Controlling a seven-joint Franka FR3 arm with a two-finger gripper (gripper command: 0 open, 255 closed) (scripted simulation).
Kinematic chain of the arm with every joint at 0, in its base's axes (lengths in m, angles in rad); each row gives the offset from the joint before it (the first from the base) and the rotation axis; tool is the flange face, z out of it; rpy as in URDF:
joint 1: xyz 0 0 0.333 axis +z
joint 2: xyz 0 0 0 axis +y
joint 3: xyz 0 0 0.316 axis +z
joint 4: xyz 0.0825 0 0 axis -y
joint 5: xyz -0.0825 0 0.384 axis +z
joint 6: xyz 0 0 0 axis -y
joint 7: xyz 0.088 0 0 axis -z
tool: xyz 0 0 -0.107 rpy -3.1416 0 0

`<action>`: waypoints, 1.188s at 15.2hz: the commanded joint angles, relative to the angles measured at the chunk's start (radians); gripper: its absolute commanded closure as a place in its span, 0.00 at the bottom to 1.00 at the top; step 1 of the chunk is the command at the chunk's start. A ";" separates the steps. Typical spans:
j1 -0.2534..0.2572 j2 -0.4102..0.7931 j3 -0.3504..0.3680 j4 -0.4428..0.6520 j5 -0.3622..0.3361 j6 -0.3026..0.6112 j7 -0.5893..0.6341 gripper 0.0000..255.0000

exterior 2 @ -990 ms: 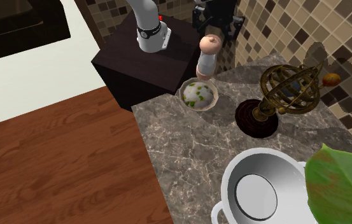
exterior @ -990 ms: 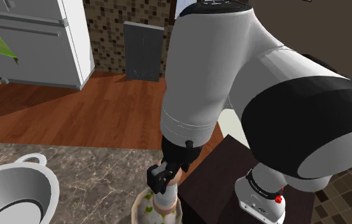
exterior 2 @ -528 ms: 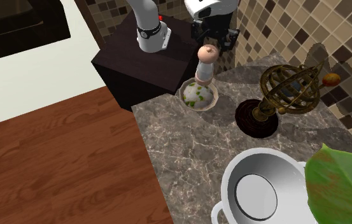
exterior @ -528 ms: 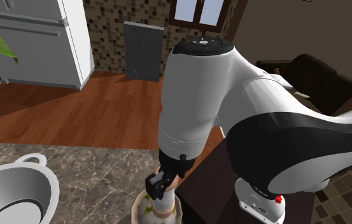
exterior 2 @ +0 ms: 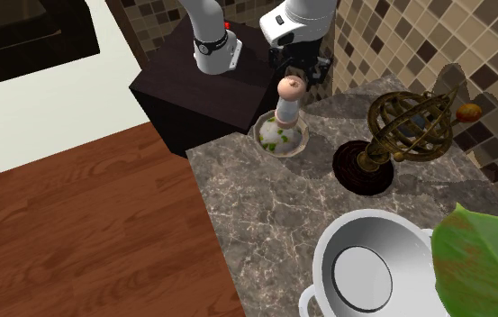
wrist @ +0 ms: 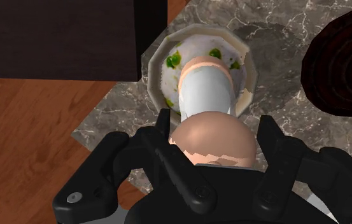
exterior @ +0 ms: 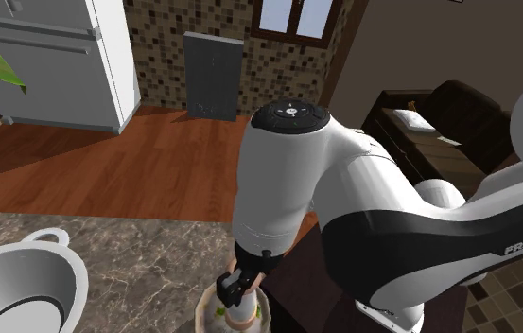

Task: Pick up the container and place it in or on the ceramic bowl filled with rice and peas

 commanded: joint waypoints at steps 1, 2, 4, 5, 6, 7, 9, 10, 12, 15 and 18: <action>-0.002 0.015 0.008 -0.015 -0.001 0.030 0.001 1.00; -0.003 0.022 0.012 -0.023 -0.001 0.045 0.002 1.00; -0.004 0.037 0.021 -0.039 -0.001 0.076 0.003 1.00; -0.006 0.049 0.027 -0.050 -0.002 0.099 0.005 1.00; -0.006 0.049 0.027 -0.050 -0.002 0.099 0.005 1.00; -0.005 0.049 0.027 -0.050 -0.002 0.099 0.005 1.00; -0.006 0.049 0.027 -0.050 -0.002 0.099 0.005 1.00; -0.006 0.049 0.027 -0.050 -0.002 0.099 0.005 1.00; -0.006 0.049 0.027 -0.050 -0.002 0.099 0.005 1.00; -0.006 0.049 0.027 -0.050 -0.002 0.099 0.005 0.00; -0.006 0.049 0.027 -0.050 -0.002 0.099 0.005 0.00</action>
